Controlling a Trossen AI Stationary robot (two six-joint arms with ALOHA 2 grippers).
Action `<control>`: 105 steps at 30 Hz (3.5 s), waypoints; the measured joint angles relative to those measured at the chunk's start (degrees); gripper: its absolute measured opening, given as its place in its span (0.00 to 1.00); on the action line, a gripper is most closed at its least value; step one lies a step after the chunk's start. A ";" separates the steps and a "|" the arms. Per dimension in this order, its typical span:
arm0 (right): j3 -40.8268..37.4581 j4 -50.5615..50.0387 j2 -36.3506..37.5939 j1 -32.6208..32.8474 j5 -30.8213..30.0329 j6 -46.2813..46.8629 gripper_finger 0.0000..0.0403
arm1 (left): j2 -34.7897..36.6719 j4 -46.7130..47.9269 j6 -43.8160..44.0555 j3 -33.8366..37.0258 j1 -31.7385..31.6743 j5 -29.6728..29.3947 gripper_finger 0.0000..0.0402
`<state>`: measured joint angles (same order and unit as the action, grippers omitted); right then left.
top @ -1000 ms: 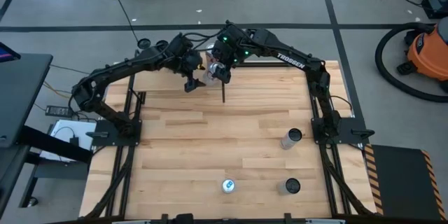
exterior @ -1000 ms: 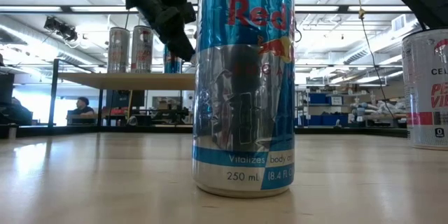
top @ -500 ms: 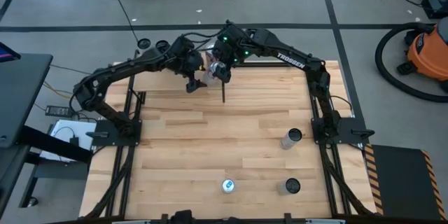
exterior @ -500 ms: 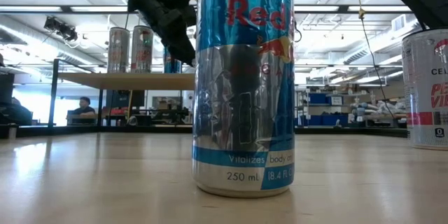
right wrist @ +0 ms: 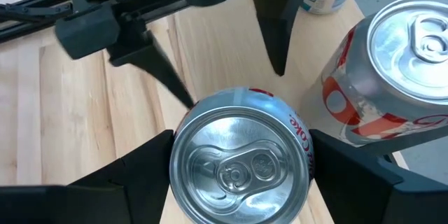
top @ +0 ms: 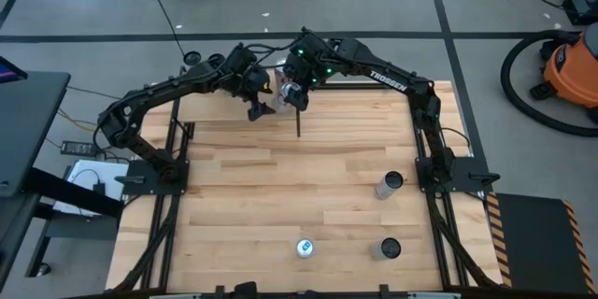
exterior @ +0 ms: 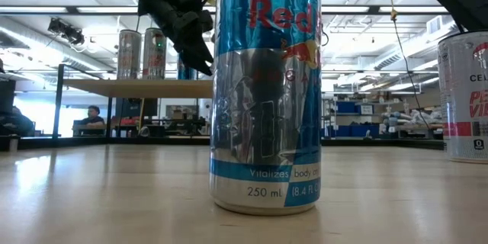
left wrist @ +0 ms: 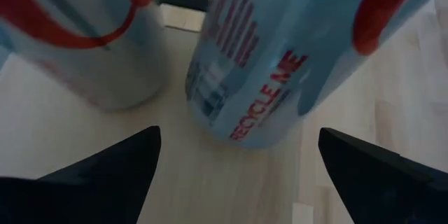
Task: Place canned beverage on shelf
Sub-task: Put the red-silver soda can on the shelf aligned with the other red-silver soda can
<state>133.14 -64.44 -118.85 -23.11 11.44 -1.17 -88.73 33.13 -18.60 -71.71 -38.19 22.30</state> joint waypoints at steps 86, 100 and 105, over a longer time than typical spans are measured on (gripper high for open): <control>-4.81 9.08 -0.07 -0.24 -0.14 1.49 0.79 | 2.21 -1.01 1.48 -0.38 4.28 -2.70 0.68; -4.85 10.75 -0.09 -0.51 -4.24 -0.50 0.79 | 5.13 2.95 2.31 -0.51 8.82 -1.70 0.68; -4.85 10.57 -0.09 -0.72 -3.79 0.09 0.79 | 5.22 3.51 1.19 -0.49 11.55 -2.98 0.68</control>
<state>128.29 -53.87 -118.93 -23.83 7.65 -1.08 -83.50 36.64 -17.41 -72.20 -26.64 19.32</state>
